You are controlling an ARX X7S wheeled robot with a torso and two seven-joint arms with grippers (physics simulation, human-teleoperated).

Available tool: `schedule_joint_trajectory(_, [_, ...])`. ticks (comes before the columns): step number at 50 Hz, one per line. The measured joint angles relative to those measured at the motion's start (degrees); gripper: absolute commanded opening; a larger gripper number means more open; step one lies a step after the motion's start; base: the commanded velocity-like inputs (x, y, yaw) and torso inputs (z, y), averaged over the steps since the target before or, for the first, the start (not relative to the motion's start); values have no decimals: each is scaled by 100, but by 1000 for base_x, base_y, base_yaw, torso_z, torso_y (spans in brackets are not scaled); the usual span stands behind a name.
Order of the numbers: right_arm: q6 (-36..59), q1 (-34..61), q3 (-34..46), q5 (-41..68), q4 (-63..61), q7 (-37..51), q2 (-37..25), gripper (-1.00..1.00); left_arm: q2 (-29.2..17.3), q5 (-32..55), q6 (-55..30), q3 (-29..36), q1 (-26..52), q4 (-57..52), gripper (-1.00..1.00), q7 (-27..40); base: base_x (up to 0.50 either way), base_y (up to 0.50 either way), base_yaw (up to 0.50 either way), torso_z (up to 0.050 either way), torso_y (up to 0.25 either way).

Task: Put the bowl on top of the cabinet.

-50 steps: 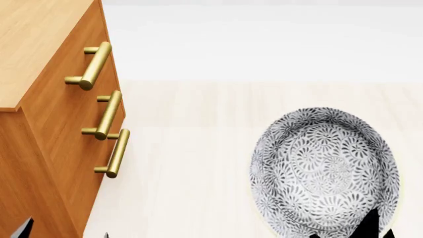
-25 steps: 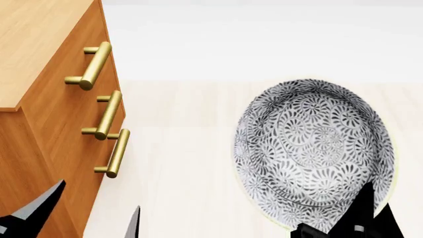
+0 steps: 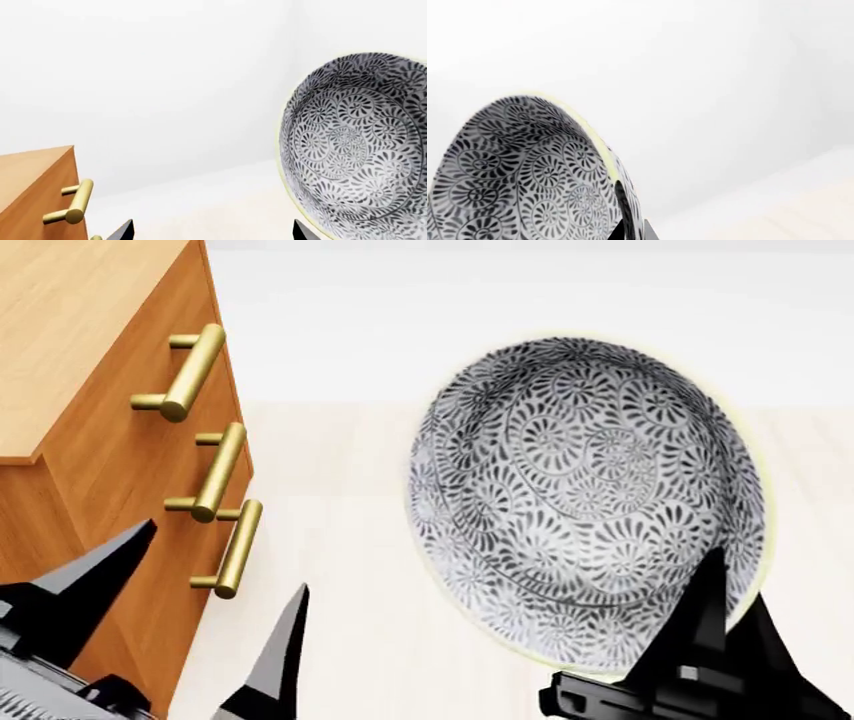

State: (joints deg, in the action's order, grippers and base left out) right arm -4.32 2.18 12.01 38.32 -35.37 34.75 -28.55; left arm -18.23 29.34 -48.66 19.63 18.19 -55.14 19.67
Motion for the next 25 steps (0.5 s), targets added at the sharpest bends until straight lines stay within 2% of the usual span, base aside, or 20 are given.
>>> schedule_joint_trajectory(12, [-136,-29,229,-488,-174,-157,5,-100,90,708,-339,-169,413,-10,100,-127,0,0,0,0,0])
schedule_joint_trajectory(25, [-365,-140,376,-838,-184,-304,48,-100,114,1034,-494,-141,610,-64,100,-53,0,0,0,0,1])
